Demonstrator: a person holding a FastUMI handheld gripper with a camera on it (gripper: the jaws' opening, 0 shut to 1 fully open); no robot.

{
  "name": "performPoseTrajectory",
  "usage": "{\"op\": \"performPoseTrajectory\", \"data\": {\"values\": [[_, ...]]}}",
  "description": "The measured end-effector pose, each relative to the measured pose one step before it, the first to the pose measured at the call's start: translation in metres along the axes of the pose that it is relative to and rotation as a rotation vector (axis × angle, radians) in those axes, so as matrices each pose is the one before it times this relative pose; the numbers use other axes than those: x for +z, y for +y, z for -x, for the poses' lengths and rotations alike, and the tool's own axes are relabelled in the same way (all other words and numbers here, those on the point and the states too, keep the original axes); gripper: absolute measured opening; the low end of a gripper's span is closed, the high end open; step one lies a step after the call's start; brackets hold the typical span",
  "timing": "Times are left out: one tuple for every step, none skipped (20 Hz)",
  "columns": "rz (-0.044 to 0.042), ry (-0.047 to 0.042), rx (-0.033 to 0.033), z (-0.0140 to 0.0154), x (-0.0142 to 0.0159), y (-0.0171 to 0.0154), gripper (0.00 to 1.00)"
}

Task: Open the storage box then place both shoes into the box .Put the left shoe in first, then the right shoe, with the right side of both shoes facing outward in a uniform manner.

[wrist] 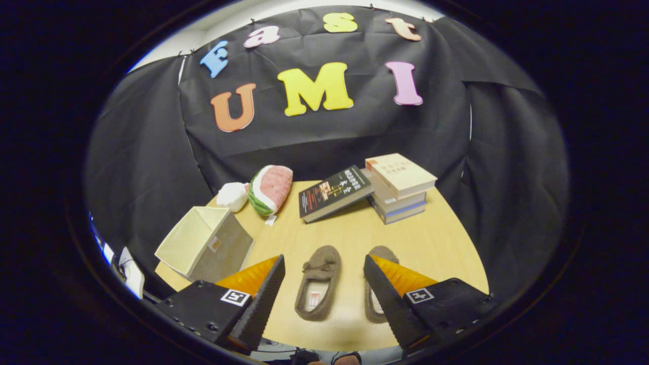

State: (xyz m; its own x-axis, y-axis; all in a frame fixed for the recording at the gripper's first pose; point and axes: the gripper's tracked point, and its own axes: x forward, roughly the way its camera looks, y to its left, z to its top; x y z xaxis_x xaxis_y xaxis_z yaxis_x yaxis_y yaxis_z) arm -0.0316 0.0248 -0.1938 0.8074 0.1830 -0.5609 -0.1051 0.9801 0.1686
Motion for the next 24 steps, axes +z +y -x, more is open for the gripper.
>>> {"op": "performPoseTrajectory", "data": {"values": [[-0.01039,0.02234,-0.00092,-0.00865,-0.00843,-0.0025,0.95],[-0.01668,0.0251,0.00493,-0.01056,-0.00996,-0.00012,0.95],[-0.01052,0.02088,0.00257,-0.01054,-0.00509,-0.00074,0.96],[-0.00129,0.0202,-0.00088,-0.01158,-0.00792,-0.00121,0.96],[-0.00066,0.01454,-0.00037,-0.01062,-0.00509,-0.00078,0.96],[0.00216,0.014,0.00053,-0.00985,-0.00559,-0.00045,0.96],[-0.00281,0.01806,0.00266,-0.00519,-0.01163,-0.00349,0.96],[-0.00861,0.01724,-0.00151,-0.00845,-0.00439,-0.00102,0.95],[-0.00449,0.01428,0.00405,-0.00817,-0.00511,-0.00123,0.94],[-0.005,0.02494,0.00121,-0.00938,-0.00629,-0.00152,0.94],[-0.00375,0.02156,0.00669,-0.00716,-0.00651,-0.00061,0.88],[-0.00195,0.01626,0.00333,-0.00578,-0.00229,-0.00146,0.81],[-0.00071,0.01545,0.00188,-0.0053,-0.00265,-0.00093,0.78],[-0.00627,0.0185,-0.00086,-0.00668,-0.00318,-0.00057,0.78],[-0.01055,0.02109,0.00501,-0.00466,-0.00381,0.00057,0.78],[-0.00925,0.00734,-0.00174,-0.00489,-0.0012,0.00079,0.78],[-0.00938,0.01087,-0.00308,-0.00507,-0.00072,-0.00051,0.72],[-0.01259,0.01517,-0.01453,-0.00629,-0.00344,-0.00396,0.65],[-0.02455,0.02343,-0.00238,-0.00485,-0.00562,-0.00226,0.59],[-0.02593,0.0281,0.00251,-0.00493,-0.00669,0.00019,0.53],[-0.01403,0.02665,-0.00124,-0.00421,-0.00411,0.00018,0.47],[-0.00899,0.01786,-0.00509,-0.00784,-0.00271,0.0054,0.4],[-0.01272,0.00439,-0.00115,0.00289,0.0017,-0.00015,0.34],[-0.00449,0.0017,-0.00233,0.0016,0.00138,0.00072,0.28]]}}
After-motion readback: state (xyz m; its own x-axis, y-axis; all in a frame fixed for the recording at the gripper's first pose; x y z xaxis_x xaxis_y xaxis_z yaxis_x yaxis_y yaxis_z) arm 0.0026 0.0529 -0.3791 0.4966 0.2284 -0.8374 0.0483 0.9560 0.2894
